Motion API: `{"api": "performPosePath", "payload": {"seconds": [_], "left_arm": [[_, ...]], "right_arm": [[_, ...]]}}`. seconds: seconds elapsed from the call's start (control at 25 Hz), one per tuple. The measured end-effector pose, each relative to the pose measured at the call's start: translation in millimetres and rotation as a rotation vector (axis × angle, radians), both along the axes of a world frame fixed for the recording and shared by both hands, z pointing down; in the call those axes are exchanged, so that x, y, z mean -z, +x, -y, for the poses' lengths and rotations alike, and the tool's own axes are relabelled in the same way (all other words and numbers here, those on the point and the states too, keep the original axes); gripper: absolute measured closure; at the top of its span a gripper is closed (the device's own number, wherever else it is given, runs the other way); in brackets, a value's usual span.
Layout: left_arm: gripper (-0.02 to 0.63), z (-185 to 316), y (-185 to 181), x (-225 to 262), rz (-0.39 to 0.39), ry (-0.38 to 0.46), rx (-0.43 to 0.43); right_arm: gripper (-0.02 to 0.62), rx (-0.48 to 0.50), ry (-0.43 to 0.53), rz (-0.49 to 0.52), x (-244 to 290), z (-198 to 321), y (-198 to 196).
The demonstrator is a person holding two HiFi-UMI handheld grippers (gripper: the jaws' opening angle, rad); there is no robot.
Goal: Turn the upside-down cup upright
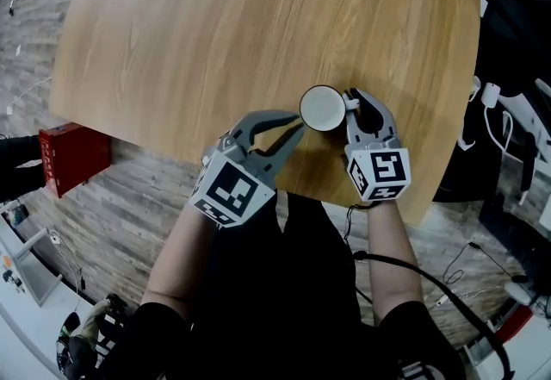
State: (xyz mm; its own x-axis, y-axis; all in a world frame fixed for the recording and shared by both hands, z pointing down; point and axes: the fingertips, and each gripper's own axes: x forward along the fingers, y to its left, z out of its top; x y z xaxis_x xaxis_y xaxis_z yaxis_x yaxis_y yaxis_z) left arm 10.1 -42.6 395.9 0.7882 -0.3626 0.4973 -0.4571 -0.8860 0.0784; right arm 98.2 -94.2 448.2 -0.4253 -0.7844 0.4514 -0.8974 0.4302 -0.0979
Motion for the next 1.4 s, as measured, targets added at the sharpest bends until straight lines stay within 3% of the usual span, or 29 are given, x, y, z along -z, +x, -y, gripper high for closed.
{"api": "performPosePath", "payload": {"seconds": [0.24, 0.36, 0.52, 0.76, 1.08, 1.4], "left_arm": [[0.561, -5.5, 12.3, 0.1, -0.028, -0.001, -0.013], [0.568, -9.8, 21.5, 16.7, -0.142, -0.017, -0.013], [0.577, -19.5, 44.0, 27.3, -0.295, -0.101, -0.012], [0.577, -23.4, 63.7, 19.1, -0.327, -0.114, 0.003], [0.577, -20.5, 60.6, 19.9, -0.304, -0.105, 0.003], [0.577, -20.0, 58.6, 24.1, -0.296, -0.058, -0.004]], "right_arm": [[0.526, 0.024, -0.073, 0.032, -8.8, -9.1, 12.1], [0.482, 0.006, -0.091, 0.019, -10.6, -10.9, 20.5], [0.482, -0.044, -0.056, -0.002, -9.1, -13.6, 25.5], [0.482, -0.104, -0.026, -0.01, -8.2, -16.8, 32.1], [0.497, 0.032, -0.056, 0.008, -7.4, -28.3, 27.0], [0.511, -0.052, -0.014, -0.027, -4.2, -27.4, 30.3]]}}
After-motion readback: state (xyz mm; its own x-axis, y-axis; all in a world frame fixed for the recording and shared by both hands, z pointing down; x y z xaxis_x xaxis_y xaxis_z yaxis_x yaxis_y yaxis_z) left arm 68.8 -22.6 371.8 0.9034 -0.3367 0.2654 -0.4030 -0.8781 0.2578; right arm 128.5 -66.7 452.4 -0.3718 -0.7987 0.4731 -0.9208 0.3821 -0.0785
